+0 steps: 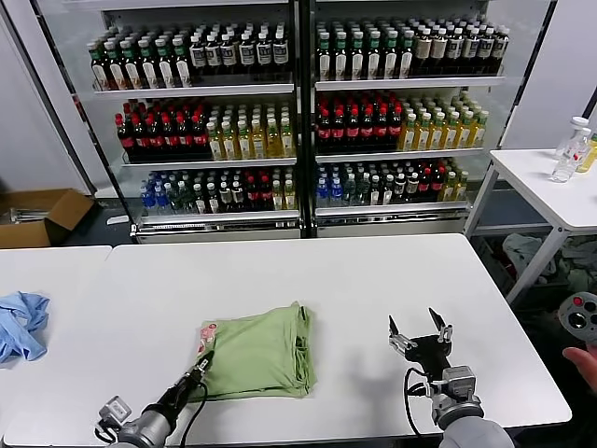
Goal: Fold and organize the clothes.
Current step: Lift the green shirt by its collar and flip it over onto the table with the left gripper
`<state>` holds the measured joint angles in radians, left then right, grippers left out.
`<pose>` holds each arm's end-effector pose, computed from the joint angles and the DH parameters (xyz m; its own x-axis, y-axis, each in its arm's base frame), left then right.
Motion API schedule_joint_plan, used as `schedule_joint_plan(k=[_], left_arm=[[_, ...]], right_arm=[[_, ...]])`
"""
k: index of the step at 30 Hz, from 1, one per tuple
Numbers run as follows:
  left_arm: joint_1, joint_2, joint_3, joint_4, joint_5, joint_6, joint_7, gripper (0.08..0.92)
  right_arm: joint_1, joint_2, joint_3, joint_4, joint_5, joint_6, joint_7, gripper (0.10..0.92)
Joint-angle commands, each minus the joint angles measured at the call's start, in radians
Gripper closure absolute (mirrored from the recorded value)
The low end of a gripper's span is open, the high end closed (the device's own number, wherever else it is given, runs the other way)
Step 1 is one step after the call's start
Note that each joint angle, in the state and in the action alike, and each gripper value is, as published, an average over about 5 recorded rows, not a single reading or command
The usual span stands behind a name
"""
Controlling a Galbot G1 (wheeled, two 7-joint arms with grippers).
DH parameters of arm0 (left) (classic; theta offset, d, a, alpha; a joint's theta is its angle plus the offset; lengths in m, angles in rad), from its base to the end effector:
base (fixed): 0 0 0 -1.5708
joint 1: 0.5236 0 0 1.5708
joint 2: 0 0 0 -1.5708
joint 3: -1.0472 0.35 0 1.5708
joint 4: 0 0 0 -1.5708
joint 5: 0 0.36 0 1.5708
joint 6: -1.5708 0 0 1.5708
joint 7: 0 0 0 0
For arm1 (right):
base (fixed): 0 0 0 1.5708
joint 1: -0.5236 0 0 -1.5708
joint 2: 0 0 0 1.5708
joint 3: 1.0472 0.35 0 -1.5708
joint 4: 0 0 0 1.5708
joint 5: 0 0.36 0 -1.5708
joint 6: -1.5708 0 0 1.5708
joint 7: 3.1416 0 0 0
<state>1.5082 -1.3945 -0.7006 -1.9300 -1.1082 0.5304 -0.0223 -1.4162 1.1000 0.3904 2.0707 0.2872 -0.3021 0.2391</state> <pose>0.2039 0.0976 -0.3353 -0.8680 0.2869 0.4052 -0.1407 0.6405 -0.7549 0.2282 -0.0431 -0.2782 -0.9712 -0.0522 0.2327 -0.0895 0.9842 -0.1528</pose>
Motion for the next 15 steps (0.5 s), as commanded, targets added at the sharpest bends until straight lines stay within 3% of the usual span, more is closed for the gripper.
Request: schedule_joint_plan(k=[1, 8, 12, 15], left_arm=[[0.011, 0.052, -0.266, -0.101, -0.177, 0.017, -0.002, 0.888], [0.032, 0.186, -0.548, -0.203, 0.002, 0.043, -0.015, 0.888], [0.038, 0.251, -0.629, -0.252, 0.111, 0.039, 0.008, 0.888], [0.044, 0.278, -0.61, -0.303, 0.126, 0.025, -0.009, 0.888]], right_arm=[[0.004, -0.003, -0.002, -0.002, 0.004, 0.004, 0.0, 0.203], [0.029, 0.002, -0.014, -0.009, 0.014, 0.01, -0.001, 0.203], [0.026, 0.012, -0.017, 0.013, 0.011, 0.007, 0.0, 0.203], [0.005, 0.016, -0.009, 0.039, 0.005, 0.005, 0.001, 0.203]])
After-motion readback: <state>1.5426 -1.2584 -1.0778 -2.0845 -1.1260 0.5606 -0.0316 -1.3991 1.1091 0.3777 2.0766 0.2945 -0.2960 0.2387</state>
